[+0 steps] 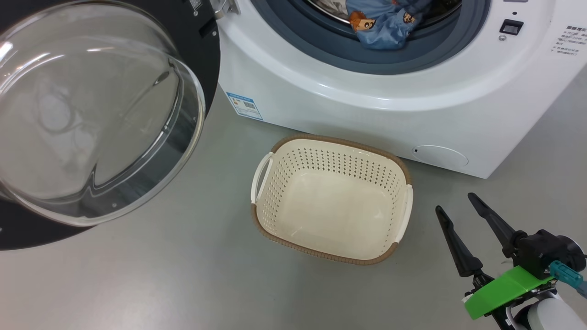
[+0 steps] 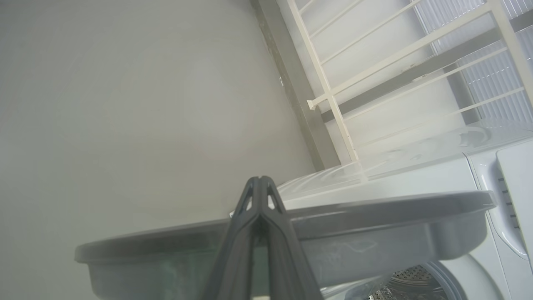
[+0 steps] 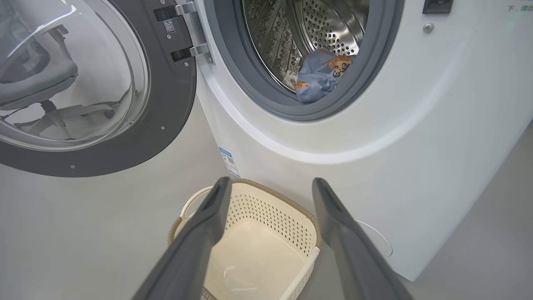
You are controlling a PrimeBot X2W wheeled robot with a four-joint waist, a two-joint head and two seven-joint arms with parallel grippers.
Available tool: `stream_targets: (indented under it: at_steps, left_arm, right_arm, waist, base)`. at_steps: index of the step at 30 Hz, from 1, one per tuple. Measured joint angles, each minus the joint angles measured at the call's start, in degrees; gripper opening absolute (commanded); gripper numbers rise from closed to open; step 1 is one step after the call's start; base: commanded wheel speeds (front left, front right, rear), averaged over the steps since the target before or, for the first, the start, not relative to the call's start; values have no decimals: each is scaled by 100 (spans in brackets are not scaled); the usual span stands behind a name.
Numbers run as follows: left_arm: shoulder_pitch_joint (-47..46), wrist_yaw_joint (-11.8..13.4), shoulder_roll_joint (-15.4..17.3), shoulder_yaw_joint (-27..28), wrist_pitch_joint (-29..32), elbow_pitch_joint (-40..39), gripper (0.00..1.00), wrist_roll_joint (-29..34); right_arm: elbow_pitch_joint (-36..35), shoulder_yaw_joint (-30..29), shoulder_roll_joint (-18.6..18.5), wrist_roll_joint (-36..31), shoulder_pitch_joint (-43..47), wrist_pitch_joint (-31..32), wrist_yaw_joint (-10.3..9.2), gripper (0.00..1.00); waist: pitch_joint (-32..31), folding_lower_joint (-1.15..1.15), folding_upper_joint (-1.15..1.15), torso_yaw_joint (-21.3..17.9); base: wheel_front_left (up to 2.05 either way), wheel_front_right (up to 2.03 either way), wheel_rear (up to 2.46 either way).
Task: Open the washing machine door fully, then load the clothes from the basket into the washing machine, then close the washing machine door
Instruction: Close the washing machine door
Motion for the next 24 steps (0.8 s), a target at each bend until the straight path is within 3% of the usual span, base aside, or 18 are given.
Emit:
stream_targets:
  at_steps: [13, 24]
  left_arm:
    - [22, 1, 57, -201, 591, -23, 0, -287]
    - [340, 1, 68, -399, 1261, -552, 0, -575]
  right_arm:
    - [2, -3, -16, -1, 0, 0, 0, 100]
    - [3, -57, -7, -3, 7, 0, 0, 100]
  waist:
    - [-39, 0, 0, 31]
    - [-155, 0, 0, 134]
  base:
    - [0, 0, 0]
    - [0, 0, 0]
